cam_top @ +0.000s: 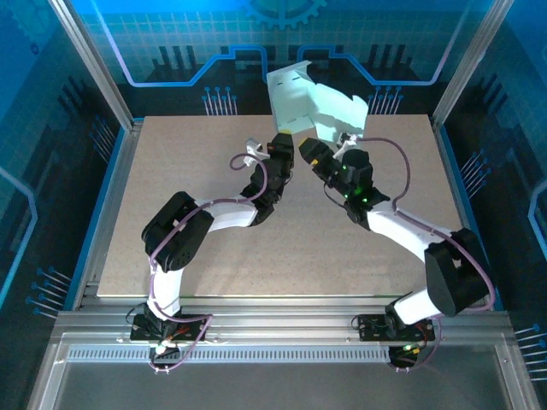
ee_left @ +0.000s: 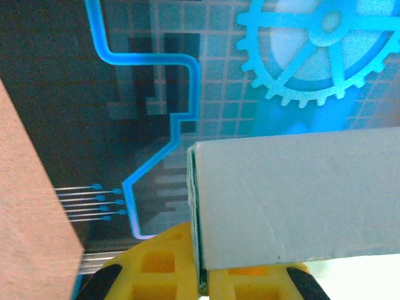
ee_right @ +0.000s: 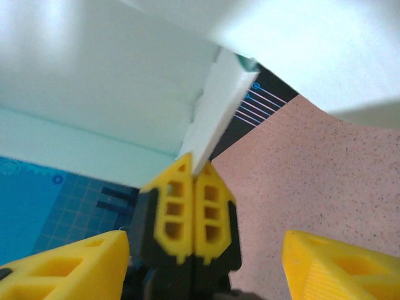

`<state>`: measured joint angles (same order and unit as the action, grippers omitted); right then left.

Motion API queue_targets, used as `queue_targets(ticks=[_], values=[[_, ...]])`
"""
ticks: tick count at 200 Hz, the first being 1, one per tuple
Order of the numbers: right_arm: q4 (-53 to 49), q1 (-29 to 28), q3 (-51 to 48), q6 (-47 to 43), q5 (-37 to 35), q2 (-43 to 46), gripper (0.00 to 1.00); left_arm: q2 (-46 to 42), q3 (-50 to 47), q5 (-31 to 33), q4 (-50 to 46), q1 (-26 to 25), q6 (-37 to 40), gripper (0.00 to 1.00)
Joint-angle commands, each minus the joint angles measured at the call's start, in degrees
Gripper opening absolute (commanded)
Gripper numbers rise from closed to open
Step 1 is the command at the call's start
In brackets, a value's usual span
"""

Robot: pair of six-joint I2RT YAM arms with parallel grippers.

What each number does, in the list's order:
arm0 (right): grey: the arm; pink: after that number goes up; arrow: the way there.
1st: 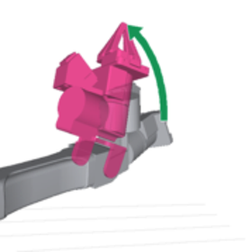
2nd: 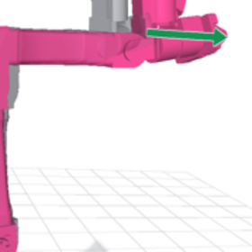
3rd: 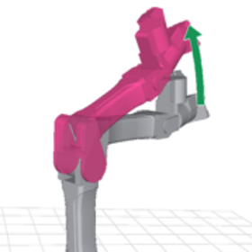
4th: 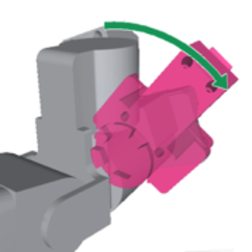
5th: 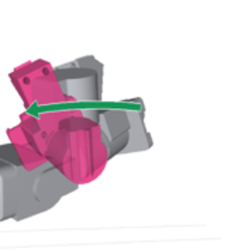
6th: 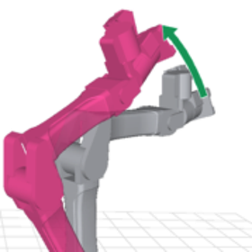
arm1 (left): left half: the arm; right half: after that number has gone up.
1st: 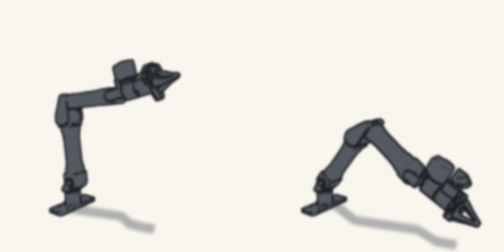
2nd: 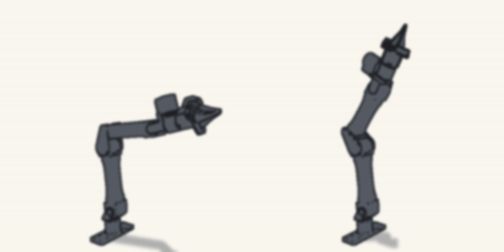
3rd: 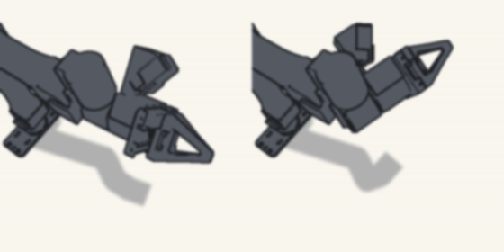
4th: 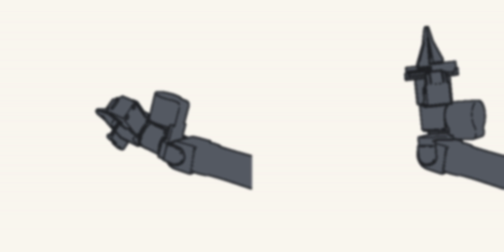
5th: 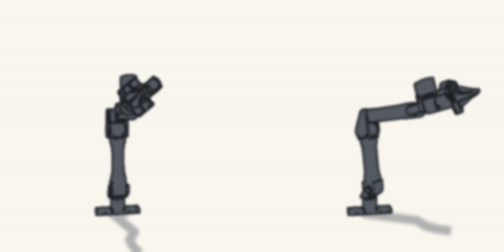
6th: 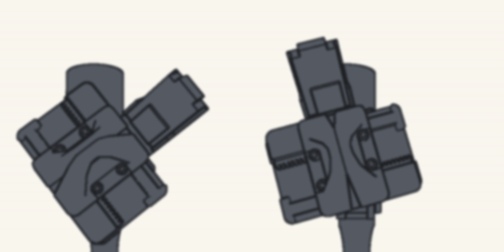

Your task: Fold the paper box

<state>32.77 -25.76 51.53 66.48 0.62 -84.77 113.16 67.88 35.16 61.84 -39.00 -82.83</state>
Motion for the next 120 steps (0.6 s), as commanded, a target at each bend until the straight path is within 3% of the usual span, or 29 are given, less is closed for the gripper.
queue_targets(ticks=[1, 43, 103, 120], values=[[6.60, 0.62, 3.28, 4.54, -1.23, -2.18, 0.62, 0.57, 2.43, 2.29, 5.65, -0.90, -5.20, 0.00], [12.87, 1.63, 6.03, 9.02, 1.34, -7.50, 0.53, 0.93, 3.16, 1.84, 7.06, -1.95, -7.81, 0.00], [11.87, 2.29, 8.73, 11.17, 2.89, -9.88, 0.32, 1.51, 3.16, 0.75, 9.30, -2.84, -7.63, 0.00], [11.35, 2.59, 9.53, 11.51, 3.06, -10.36, 0.30, 2.05, 3.29, 0.58, 10.15, -3.27, -7.50, 0.00]])
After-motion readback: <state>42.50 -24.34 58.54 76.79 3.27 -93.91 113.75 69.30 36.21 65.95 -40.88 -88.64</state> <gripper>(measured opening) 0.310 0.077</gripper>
